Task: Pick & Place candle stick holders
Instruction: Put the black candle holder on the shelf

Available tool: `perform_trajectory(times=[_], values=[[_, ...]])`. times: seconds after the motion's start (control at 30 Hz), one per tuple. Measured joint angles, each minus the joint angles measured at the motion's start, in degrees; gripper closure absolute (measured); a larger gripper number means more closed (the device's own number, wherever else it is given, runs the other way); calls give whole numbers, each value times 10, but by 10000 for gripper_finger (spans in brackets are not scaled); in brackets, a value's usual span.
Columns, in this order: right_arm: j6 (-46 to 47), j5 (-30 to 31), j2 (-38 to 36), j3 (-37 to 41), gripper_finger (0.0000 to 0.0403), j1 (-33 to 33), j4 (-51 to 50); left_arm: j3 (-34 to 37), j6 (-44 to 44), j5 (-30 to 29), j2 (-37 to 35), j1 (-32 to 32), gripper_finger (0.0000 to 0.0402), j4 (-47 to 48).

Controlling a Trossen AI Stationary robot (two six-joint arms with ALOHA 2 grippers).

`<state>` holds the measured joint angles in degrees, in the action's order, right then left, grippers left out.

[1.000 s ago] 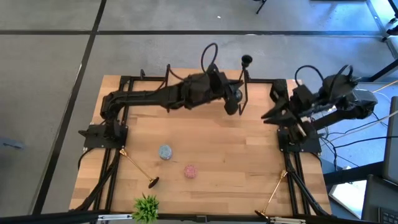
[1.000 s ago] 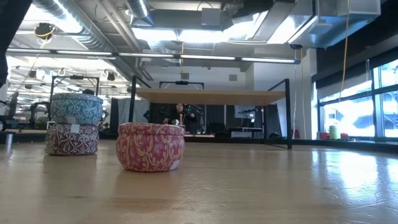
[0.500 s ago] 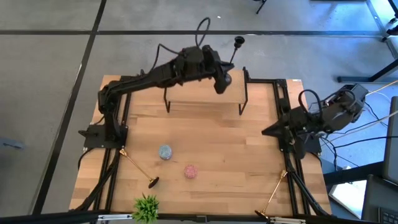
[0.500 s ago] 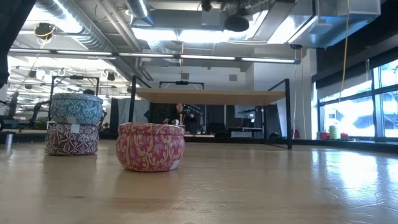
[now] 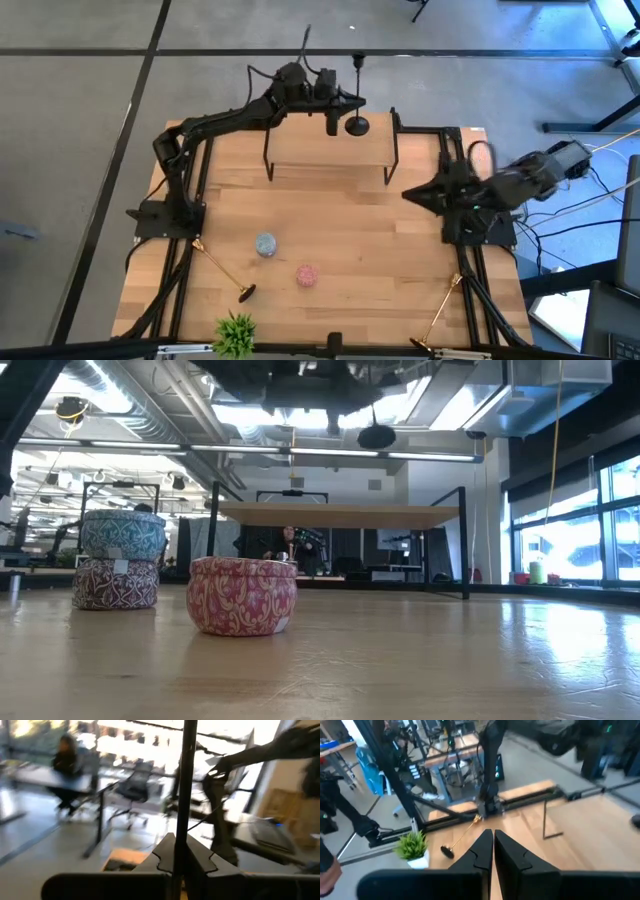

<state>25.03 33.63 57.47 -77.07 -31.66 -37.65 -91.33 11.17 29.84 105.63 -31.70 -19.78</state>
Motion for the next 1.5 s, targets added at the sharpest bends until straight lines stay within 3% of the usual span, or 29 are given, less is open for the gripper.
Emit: perform_trajectory(times=[0.13,0.3,0.43,0.87,1.1,1.2,1.37,1.5], values=[[4,-91,-1,68,385,47,49,9,-17,26,-3,-7,393,-13],[-8,-259,-1,181,385,131,235,9,-23,59,-1,-13,393,-12],[-11,-339,-2,231,385,185,345,9,-9,78,4,-23,393,-6],[-62,-343,-18,233,385,206,338,9,-18,92,29,-29,393,-19],[-85,-344,-50,233,385,220,282,3,35,95,76,-26,393,-104],[-84,-343,-64,233,385,223,245,-21,19,108,93,-20,393,-126],[-45,-365,-104,262,385,244,210,-84,-12,121,137,-5,393,-84],[-25,-349,-154,323,385,250,284,-135,-1,122,184,-2,393,-79]])
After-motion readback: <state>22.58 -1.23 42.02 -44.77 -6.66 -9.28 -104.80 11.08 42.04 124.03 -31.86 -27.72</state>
